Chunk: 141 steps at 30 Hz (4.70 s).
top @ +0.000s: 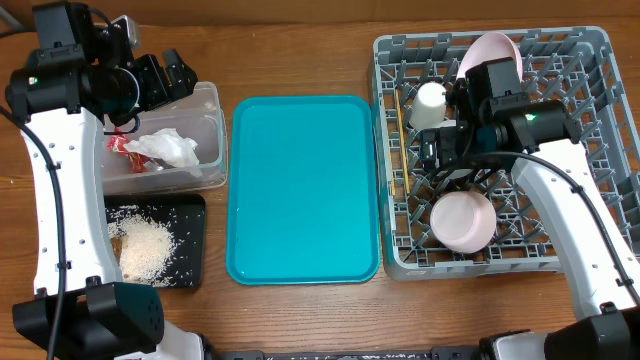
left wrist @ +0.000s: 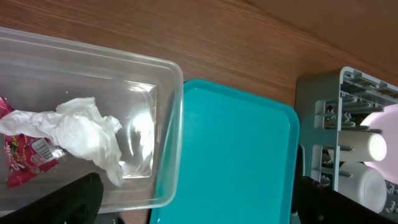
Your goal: Sort waste into correct bins and load items into the dishwasher
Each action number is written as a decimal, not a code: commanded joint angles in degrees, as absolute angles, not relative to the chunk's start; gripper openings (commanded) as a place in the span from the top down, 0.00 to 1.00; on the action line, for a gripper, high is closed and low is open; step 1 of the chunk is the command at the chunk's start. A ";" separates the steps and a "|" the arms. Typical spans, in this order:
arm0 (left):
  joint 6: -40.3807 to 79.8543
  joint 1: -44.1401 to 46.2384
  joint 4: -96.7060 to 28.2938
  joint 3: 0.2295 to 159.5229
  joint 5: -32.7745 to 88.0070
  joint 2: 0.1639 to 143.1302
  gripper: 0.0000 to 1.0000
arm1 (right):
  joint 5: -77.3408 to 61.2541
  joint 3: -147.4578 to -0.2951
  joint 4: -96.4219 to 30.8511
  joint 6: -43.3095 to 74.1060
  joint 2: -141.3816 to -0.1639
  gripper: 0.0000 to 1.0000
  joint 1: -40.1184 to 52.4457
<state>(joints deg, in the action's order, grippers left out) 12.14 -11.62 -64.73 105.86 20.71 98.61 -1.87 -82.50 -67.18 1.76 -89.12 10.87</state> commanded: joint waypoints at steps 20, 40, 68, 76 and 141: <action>13.32 -11.57 -64.51 106.87 20.14 98.72 0.00 | -0.93 -83.64 -67.13 1.98 -79.99 0.00 10.98; 13.32 -11.60 -64.49 106.89 20.14 98.72 0.00 | -0.93 -83.64 -67.18 1.98 -41.52 0.00 11.07; 13.32 -11.60 -64.49 106.87 20.14 98.72 0.00 | -3.86 -36.18 -26.46 2.04 -3.92 0.00 10.28; 13.32 -11.60 -64.49 106.87 20.14 98.72 0.00 | -8.93 -13.39 5.26 2.24 -2.50 0.00 7.79; 13.32 -10.04 -61.14 79.02 19.05 74.91 0.00 | -6.07 -0.47 -4.23 2.20 -0.16 0.00 6.72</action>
<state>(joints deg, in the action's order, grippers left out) 12.16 -10.48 -60.64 90.65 19.31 83.59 -6.72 -1.06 -4.56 1.91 -0.80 6.83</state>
